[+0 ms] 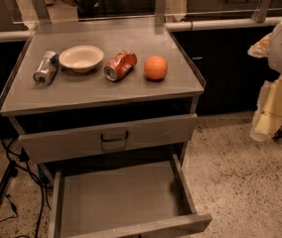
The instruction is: Place orange into middle drawer
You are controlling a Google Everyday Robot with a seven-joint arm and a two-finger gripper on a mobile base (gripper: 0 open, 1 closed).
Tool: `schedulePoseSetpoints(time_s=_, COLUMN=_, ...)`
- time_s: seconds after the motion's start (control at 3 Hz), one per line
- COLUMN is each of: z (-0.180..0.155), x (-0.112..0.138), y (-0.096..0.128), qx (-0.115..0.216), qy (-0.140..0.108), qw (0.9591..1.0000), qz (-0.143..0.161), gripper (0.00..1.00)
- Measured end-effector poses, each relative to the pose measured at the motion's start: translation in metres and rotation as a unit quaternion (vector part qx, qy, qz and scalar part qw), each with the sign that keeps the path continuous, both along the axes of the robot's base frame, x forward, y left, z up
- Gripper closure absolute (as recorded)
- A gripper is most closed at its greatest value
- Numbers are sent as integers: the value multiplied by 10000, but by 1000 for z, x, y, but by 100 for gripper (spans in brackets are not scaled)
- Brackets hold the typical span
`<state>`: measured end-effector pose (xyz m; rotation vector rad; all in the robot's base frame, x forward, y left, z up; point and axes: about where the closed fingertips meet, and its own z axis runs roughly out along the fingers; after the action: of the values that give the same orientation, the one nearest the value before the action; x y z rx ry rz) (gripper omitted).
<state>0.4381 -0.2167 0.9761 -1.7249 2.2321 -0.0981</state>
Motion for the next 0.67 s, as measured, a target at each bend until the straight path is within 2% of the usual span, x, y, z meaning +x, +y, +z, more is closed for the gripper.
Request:
schedulePoseSetpoints(time_s=0.33, z=0, x=0, y=0, qx=0, qy=0, qw=10000, qz=0, gripper=0)
schedulePoseSetpoints(time_s=0.67, z=-3, x=24, y=16, qx=9, qy=-146, qw=9997, qz=208, gripper=0)
